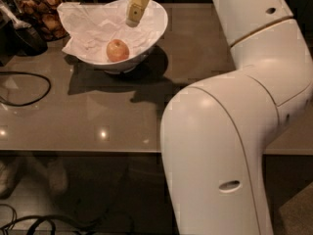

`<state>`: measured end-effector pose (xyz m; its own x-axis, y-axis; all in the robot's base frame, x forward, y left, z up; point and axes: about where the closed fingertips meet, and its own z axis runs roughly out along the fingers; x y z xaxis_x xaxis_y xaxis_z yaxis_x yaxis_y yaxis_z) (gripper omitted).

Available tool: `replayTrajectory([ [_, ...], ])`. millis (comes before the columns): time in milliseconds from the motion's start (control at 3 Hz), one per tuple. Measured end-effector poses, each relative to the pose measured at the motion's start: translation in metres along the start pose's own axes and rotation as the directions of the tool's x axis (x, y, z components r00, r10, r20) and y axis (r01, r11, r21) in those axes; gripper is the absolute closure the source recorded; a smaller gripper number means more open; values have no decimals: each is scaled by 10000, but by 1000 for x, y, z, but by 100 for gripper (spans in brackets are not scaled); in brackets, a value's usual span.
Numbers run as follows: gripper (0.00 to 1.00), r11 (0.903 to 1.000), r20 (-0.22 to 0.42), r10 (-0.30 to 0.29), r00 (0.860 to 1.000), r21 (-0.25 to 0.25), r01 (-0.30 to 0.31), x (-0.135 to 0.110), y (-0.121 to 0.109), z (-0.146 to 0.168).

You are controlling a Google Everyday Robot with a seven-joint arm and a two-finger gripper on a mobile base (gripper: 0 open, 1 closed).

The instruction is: Pick apple from white bowl

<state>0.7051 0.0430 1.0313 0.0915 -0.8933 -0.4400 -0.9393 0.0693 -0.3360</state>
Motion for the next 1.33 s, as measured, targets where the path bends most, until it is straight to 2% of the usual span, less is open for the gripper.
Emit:
replayTrajectory([
  [333,0,9998,326,211,9992,57,-213,-4,-9,16],
  [667,18,9997,279,172,9995,-167,-167,-9,-12,41],
  [1000,22,9989,216,181,9996,-444,-171,-8,-12,61],
  [1333,20,9973,185,179,9997,-714,-165,-8,-10,78],
])
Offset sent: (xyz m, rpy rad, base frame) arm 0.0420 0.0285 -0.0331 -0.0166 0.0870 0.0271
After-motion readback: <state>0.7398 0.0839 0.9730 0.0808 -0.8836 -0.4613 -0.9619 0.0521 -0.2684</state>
